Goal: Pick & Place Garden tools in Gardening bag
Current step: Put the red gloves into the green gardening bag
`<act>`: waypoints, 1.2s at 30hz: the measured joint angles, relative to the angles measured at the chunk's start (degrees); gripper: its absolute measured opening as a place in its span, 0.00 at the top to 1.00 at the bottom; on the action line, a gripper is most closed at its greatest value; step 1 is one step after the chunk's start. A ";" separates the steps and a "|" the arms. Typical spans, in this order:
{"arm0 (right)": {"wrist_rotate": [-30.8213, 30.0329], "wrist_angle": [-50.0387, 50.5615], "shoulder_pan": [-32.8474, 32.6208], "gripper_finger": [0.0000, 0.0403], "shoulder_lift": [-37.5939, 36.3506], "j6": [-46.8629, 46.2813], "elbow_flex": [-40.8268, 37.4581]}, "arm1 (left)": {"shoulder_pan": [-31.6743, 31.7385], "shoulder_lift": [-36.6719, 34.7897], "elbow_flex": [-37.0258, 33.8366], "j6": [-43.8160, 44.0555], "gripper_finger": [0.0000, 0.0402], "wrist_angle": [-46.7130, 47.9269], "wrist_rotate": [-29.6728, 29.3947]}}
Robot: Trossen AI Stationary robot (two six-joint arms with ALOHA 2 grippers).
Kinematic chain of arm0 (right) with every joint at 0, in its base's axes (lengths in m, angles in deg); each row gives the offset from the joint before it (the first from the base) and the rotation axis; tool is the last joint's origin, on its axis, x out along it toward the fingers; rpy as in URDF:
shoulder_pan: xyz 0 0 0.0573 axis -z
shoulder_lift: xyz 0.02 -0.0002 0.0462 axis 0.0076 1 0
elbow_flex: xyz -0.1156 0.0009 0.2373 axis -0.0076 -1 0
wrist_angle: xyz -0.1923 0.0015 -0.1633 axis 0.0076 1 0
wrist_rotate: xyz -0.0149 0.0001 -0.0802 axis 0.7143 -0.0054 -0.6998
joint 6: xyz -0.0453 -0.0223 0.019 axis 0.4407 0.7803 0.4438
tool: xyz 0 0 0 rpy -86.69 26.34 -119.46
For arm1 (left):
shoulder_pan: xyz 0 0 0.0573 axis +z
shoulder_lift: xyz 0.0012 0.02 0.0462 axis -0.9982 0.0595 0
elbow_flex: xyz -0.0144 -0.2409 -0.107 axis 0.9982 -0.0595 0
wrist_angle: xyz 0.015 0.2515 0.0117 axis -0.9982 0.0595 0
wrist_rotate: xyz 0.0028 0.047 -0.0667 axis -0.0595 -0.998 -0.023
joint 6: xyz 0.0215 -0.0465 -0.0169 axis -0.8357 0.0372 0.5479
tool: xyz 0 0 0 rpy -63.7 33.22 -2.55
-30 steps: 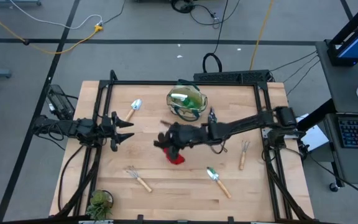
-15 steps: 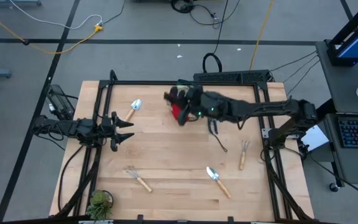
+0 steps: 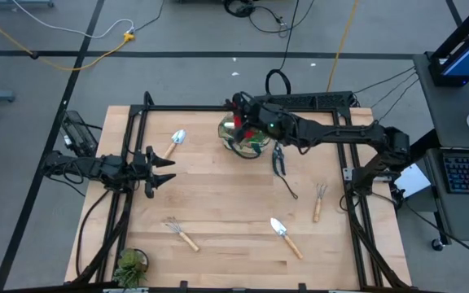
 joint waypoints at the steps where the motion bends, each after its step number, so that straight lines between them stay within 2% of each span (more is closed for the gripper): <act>1: -0.02 -0.84 0.21 0.97 -0.01 0.05 -0.80 | -0.01 0.00 0.00 -0.01 0.40 0.02 0.00; 6: -2.63 -3.91 0.91 0.97 0.11 0.93 -6.08 | -0.01 0.00 0.00 -0.33 0.40 0.00 -0.44; 18: -2.42 -20.35 3.57 0.97 0.02 2.70 -17.45 | 0.01 0.00 0.00 -1.07 0.40 0.00 -0.52; 36: -2.35 -21.48 4.21 0.95 0.00 5.88 -19.68 | 0.01 0.00 0.00 -1.53 0.40 0.02 -0.55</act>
